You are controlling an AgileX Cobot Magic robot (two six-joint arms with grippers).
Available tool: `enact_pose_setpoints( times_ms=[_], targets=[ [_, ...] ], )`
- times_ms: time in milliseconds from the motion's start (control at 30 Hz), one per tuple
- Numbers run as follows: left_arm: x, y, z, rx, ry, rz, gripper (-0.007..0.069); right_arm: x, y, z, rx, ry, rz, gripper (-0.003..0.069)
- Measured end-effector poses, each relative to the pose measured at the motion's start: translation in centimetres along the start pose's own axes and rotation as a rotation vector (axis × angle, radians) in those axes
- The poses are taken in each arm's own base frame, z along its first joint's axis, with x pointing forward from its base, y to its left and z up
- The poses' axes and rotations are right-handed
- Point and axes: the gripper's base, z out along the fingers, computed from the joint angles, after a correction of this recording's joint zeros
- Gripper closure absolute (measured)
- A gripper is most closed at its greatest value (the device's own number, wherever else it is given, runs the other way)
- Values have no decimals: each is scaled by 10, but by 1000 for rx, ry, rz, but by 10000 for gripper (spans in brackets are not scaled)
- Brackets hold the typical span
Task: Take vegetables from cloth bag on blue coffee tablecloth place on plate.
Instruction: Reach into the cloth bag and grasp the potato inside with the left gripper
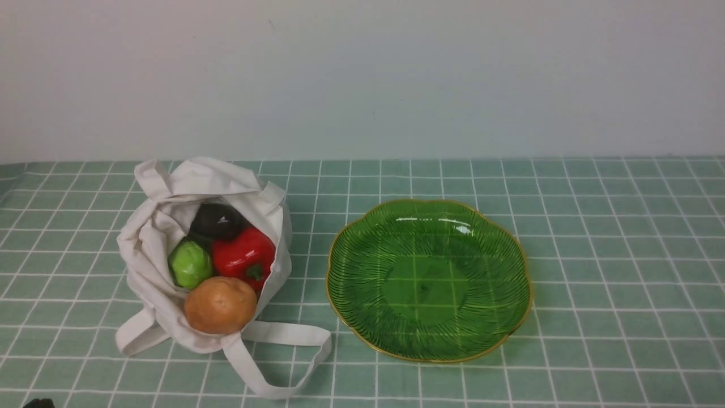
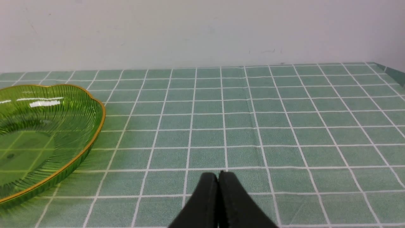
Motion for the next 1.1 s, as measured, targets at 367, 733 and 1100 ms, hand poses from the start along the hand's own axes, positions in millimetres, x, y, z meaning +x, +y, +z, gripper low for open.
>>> enact_pose_setpoints(
  times_ms=[367,733,1100],
  targets=[
    [-47,6,-13,48,-519,-445,632,0,0,0,0,0,0,669],
    [-144,-30,17,110,284,-185,632,0,0,0,0,0,0,669],
    [-144,-39,128,250,860,-42,631,0,0,0,0,0,0,669]
  ],
)
